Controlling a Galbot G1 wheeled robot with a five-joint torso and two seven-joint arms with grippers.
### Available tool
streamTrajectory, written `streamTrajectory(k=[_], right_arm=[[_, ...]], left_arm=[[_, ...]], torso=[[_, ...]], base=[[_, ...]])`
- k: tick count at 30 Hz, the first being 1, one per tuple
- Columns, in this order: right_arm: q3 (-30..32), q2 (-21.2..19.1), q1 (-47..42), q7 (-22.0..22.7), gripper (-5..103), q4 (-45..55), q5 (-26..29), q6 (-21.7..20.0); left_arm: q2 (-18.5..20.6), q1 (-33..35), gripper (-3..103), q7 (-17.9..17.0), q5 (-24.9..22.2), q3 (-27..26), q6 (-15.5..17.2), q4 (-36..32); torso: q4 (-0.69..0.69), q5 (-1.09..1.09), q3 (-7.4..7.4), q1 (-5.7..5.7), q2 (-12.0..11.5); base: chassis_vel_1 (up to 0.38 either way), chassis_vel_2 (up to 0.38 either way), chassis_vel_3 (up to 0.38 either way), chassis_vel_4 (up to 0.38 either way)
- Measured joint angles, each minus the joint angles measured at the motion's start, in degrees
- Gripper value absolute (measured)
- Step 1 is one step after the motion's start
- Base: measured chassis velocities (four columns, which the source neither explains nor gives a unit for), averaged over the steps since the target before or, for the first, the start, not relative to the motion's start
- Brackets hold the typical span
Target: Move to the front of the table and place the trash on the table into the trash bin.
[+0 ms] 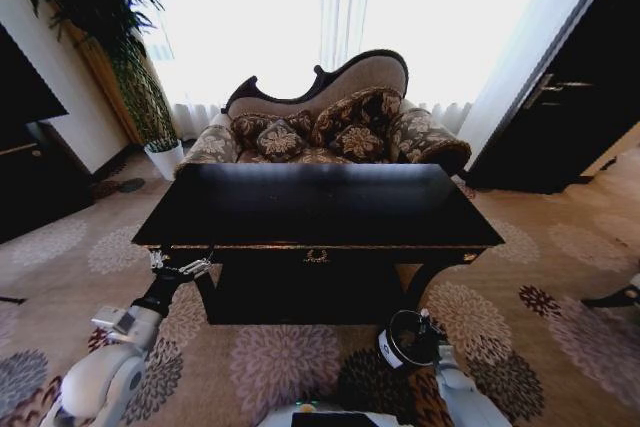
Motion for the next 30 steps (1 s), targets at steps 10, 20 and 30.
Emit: streamTrajectory(k=[10,20,30], right_arm=[[0.1,-0.1,0.0,-0.1,36,0.7,1.1,-1.2],[0.2,0.4,-0.6,-0.2,74,1.5,1.4,-1.3],[0.4,0.9,-1.2,-0.4,100,1.2,-2.5,0.5]], left_arm=[[0.0,0.0,100,0.0,0.0,0.0,0.0,0.0],[0.0,0.0,100,0.0,0.0,0.0,0.0,0.0],[0.0,0.0,100,0.0,0.0,0.0,0.0,0.0]], torso=[[0.0,-0.01,0.0,0.0,0.0],[0.0,0.0,0.0,0.0,0.0],[0.0,-0.01,0.0,0.0,0.0]], base=[[0.0,0.0,0.0,0.0],[0.0,0.0,0.0,0.0],[0.0,0.0,0.0,0.0]])
